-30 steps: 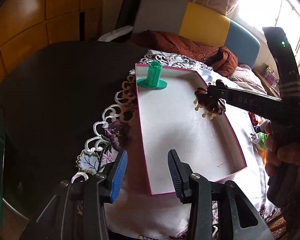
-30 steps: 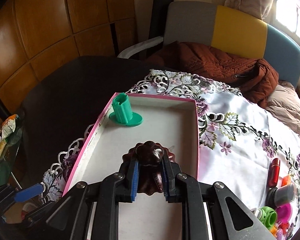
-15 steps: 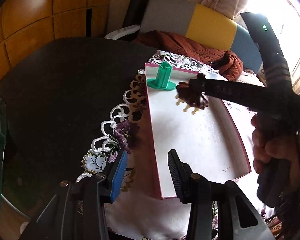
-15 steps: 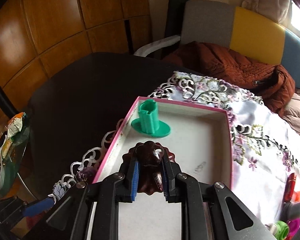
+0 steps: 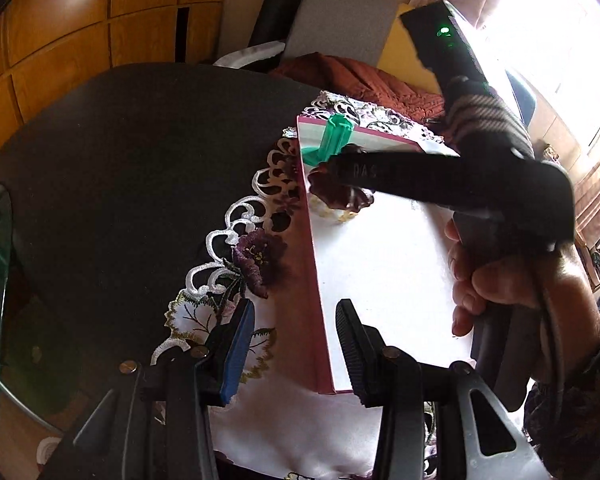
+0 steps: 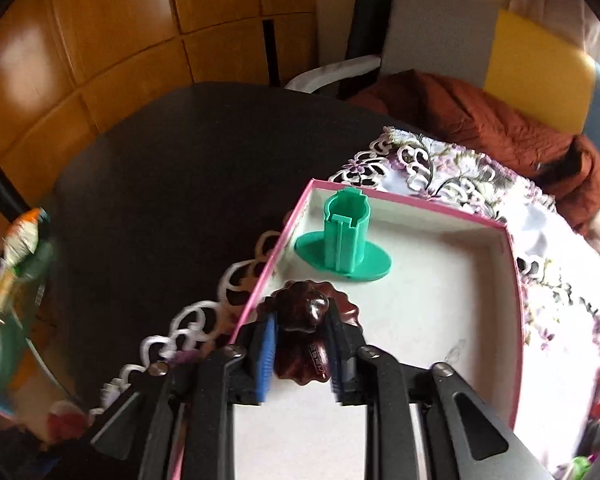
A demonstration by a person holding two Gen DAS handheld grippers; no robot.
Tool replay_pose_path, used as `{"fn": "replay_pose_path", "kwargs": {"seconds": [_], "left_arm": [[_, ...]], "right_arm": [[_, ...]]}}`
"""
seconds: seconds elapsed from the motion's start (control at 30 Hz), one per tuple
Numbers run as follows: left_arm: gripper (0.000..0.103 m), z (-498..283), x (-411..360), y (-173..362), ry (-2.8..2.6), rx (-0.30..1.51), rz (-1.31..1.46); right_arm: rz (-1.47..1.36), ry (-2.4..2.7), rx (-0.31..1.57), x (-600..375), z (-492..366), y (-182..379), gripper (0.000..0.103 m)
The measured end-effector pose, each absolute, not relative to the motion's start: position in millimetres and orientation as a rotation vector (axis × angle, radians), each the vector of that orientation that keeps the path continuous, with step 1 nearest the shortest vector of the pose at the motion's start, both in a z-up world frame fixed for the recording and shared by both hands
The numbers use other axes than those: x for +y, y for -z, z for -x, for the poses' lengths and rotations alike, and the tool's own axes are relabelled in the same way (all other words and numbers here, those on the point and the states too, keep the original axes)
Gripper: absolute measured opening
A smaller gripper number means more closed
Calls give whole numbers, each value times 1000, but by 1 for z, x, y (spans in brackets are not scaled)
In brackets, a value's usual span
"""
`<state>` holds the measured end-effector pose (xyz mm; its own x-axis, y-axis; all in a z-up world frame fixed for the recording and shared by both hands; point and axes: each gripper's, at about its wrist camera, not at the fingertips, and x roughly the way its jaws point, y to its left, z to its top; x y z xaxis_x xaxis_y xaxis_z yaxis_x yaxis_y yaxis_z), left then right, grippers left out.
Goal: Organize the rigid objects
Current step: 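Carry the brown pumpkin lid into the tray beside the green stand, open right tool, then reach the left tool to the green plug-in freshener and grasp it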
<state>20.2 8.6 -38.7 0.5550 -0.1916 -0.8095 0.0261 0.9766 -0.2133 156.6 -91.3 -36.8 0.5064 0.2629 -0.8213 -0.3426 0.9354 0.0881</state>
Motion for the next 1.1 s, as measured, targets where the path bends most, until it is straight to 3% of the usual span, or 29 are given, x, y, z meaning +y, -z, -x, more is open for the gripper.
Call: {"fn": "replay_pose_path", "kwargs": {"seconds": [0.03,0.07,0.83,1.1], "left_arm": [[42,-20,9,38,128,972,183],[42,-20,9,37,129,971,184],[42,-10,-9,30,152,958,129],[42,-10,-14,34,147,981,130]], "right_arm": [[78,-359,966,-94,-155,34,47],[64,-358,958,-96,-153,32,53],[64,-282,870,-165,-87,4,74],[102,-318,867,-163,-81,-2,75]]}}
